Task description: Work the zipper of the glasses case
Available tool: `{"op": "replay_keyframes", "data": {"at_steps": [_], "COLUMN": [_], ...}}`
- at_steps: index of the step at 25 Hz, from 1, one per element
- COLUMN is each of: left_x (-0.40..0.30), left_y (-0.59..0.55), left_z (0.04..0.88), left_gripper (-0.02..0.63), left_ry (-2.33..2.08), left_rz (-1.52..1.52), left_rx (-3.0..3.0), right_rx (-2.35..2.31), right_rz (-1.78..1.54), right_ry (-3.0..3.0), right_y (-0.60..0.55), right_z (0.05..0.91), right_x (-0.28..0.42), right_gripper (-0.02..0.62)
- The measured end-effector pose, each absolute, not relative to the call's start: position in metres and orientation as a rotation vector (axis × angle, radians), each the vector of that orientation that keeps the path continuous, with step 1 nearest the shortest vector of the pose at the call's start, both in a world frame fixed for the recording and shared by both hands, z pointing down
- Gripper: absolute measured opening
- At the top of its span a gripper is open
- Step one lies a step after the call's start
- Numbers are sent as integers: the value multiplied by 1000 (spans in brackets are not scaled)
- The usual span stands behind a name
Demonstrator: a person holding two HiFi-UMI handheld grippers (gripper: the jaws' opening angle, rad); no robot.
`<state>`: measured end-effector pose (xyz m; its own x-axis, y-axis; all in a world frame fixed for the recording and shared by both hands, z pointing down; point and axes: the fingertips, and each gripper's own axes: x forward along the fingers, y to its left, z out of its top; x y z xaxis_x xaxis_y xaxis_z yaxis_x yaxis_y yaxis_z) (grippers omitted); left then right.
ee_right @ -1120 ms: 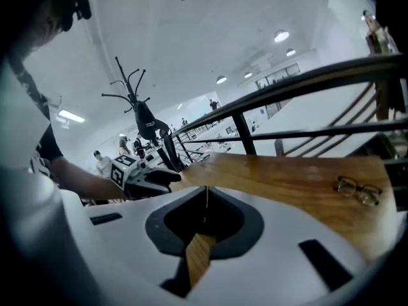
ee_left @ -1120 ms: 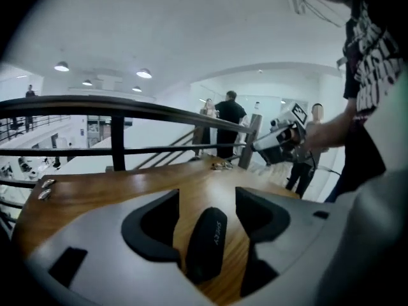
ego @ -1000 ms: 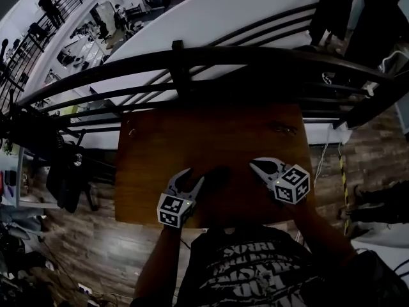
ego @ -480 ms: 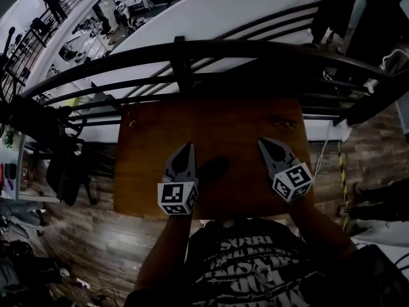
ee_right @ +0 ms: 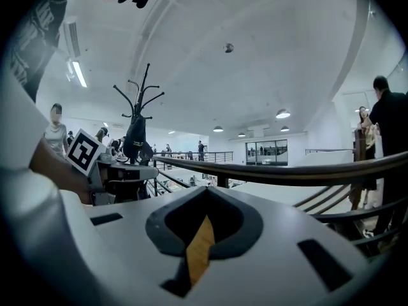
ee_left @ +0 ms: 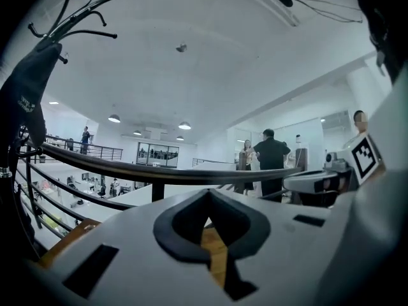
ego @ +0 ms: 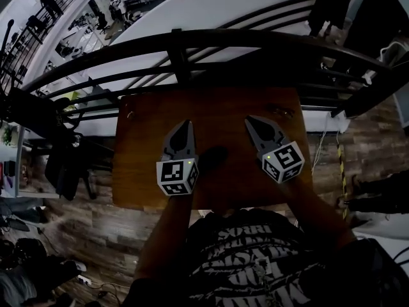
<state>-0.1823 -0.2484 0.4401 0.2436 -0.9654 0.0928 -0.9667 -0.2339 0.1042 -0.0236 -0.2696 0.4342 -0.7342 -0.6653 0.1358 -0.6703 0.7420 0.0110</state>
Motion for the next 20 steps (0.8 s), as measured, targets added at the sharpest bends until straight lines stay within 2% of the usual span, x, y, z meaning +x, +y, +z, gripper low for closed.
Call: {"op": "replay_keyframes", "data": {"at_steps": [20], "left_x": [-236], "left_y": [-230], "left_z": [454], "left_gripper": [6], "left_ry": [-1869], "left_rz": [16], "left_rx": [2303], "right_rx": [1135], "right_rz": [96], "right_ry": [-2782], "right_y": [-272], "right_z": [441], "right_x": [-52], "right_gripper": [-2]}}
